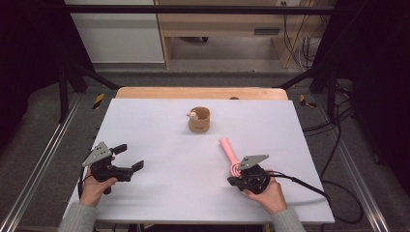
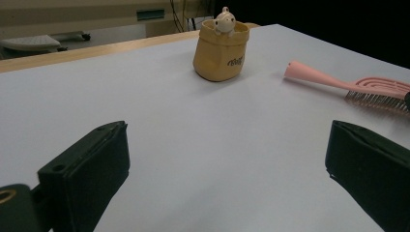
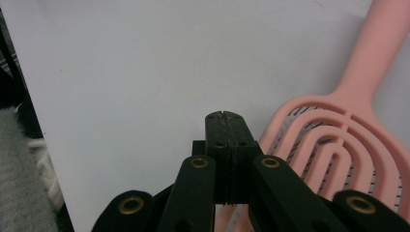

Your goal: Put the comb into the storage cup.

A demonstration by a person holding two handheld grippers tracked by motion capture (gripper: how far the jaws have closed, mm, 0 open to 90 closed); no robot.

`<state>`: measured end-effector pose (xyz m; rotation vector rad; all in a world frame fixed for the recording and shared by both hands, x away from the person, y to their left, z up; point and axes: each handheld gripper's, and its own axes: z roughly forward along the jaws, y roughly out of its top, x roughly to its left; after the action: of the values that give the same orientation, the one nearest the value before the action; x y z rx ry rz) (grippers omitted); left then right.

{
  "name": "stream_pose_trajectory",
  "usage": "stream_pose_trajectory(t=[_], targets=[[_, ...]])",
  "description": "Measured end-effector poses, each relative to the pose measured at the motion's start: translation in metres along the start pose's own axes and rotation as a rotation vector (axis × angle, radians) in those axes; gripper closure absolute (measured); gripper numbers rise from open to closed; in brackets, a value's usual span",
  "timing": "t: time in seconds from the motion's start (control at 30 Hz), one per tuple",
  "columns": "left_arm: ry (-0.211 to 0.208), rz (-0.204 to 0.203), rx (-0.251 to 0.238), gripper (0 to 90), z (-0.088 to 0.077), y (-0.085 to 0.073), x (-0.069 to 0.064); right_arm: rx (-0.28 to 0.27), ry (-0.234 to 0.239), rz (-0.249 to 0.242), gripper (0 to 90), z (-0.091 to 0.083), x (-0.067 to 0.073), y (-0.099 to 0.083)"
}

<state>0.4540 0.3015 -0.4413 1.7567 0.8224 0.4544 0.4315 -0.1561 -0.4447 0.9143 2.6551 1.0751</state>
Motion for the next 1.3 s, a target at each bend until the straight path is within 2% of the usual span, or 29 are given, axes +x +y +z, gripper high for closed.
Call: stream_pose_trajectory(t=[0.23, 0.63, 1.3], targets=[[-0.001, 0.001, 0.003, 1.8, 0.000, 0.000, 0.000, -0.006, -0.011, 0.030, 89.8, -0.005, -0.005, -0.005], [0.000, 0.002, 0.003, 1.9, 0.000, 0.000, 0.000, 0.002, -0.016, 0.040, 89.6, -0.009, -0.009, -0.009], [0.001, 0.003, 0.006, 1.9, 0.000, 0.000, 0.000, 0.017, -0.037, 0.095, 89.6, -0.019, -0.018, -0.018]])
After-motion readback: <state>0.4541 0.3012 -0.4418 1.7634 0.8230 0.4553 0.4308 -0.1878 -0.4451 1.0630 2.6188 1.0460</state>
